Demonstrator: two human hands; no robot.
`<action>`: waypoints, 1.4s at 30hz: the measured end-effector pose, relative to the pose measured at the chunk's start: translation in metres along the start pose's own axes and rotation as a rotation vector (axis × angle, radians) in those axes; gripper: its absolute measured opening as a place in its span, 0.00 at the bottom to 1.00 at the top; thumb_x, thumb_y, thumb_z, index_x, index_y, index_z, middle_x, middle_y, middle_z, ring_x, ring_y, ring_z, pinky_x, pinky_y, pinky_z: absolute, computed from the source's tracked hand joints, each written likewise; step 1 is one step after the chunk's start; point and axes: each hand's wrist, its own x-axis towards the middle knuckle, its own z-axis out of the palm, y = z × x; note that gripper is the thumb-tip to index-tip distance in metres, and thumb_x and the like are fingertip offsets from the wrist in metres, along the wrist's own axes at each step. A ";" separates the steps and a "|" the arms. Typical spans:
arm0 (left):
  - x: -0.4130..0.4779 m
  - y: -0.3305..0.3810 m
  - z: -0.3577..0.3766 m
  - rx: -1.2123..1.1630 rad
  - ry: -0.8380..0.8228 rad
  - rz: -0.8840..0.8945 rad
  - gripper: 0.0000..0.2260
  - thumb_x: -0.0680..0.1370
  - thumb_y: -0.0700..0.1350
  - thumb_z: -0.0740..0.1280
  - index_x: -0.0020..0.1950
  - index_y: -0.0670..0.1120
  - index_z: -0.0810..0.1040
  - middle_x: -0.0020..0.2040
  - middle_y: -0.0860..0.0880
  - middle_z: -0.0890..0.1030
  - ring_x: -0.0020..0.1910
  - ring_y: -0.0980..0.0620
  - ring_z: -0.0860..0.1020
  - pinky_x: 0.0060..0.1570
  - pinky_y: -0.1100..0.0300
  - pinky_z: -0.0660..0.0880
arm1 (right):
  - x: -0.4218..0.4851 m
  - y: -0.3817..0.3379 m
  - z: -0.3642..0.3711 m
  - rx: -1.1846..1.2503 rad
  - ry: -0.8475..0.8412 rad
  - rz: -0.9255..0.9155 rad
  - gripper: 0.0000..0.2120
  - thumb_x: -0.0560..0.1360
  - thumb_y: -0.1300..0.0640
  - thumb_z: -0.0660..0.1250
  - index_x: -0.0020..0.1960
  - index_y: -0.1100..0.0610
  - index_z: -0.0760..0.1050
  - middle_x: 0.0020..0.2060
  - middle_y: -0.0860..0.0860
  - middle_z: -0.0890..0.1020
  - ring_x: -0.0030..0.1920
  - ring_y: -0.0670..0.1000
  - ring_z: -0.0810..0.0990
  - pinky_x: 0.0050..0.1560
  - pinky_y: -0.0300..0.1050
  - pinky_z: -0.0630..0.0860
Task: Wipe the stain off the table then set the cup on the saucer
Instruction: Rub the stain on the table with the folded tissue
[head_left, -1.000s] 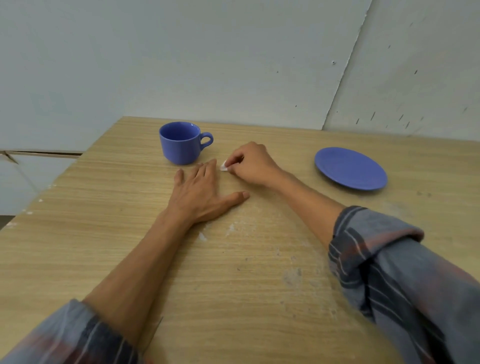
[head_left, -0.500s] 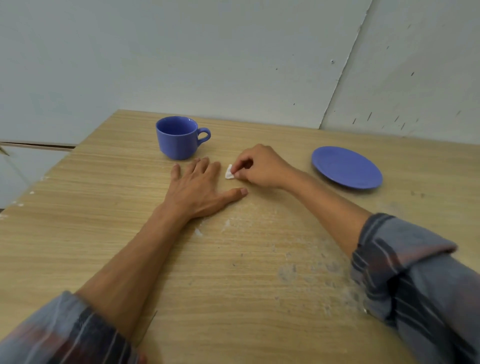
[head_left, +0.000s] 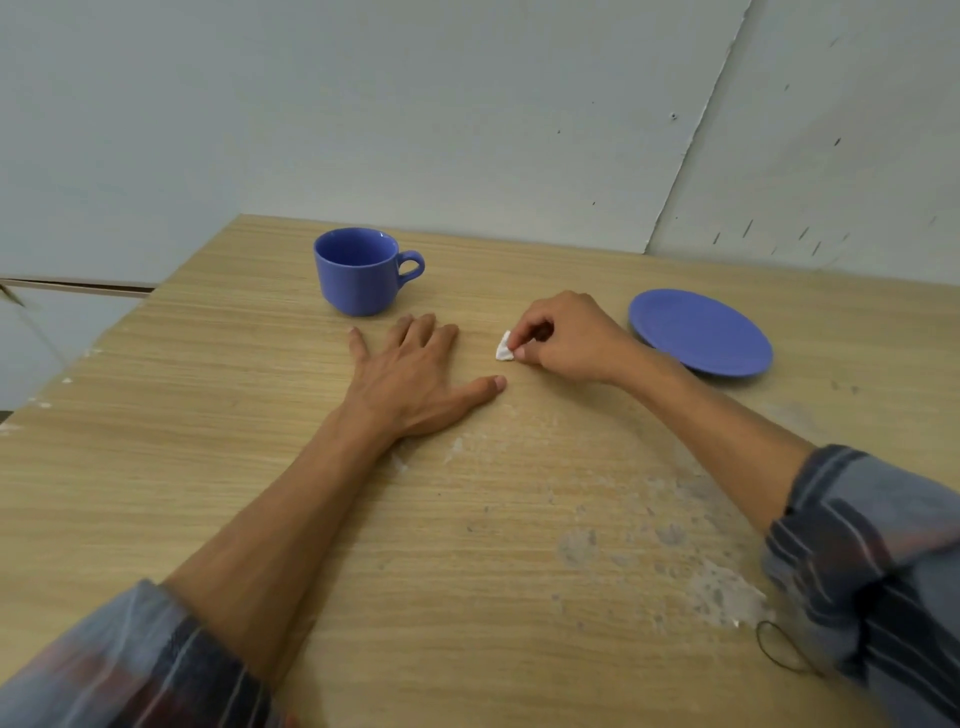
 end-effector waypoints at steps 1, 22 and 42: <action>0.000 0.000 0.000 0.000 0.000 -0.001 0.44 0.66 0.78 0.47 0.74 0.53 0.60 0.78 0.50 0.57 0.77 0.50 0.52 0.69 0.30 0.44 | 0.004 -0.001 -0.001 0.001 -0.013 0.006 0.07 0.68 0.62 0.72 0.42 0.51 0.84 0.39 0.42 0.82 0.37 0.34 0.76 0.34 0.18 0.66; 0.002 -0.002 0.000 -0.103 0.082 -0.025 0.42 0.71 0.73 0.48 0.77 0.47 0.55 0.76 0.49 0.62 0.77 0.50 0.55 0.70 0.33 0.45 | 0.044 -0.036 0.034 -0.035 0.174 -0.001 0.07 0.72 0.66 0.67 0.46 0.60 0.83 0.47 0.55 0.84 0.47 0.49 0.79 0.47 0.37 0.74; -0.001 -0.004 -0.002 -0.005 0.046 -0.103 0.44 0.69 0.75 0.50 0.76 0.45 0.59 0.78 0.45 0.59 0.77 0.48 0.53 0.73 0.41 0.47 | 0.053 -0.049 0.041 -0.036 0.190 0.019 0.08 0.72 0.67 0.65 0.48 0.62 0.82 0.49 0.57 0.84 0.50 0.52 0.80 0.51 0.38 0.75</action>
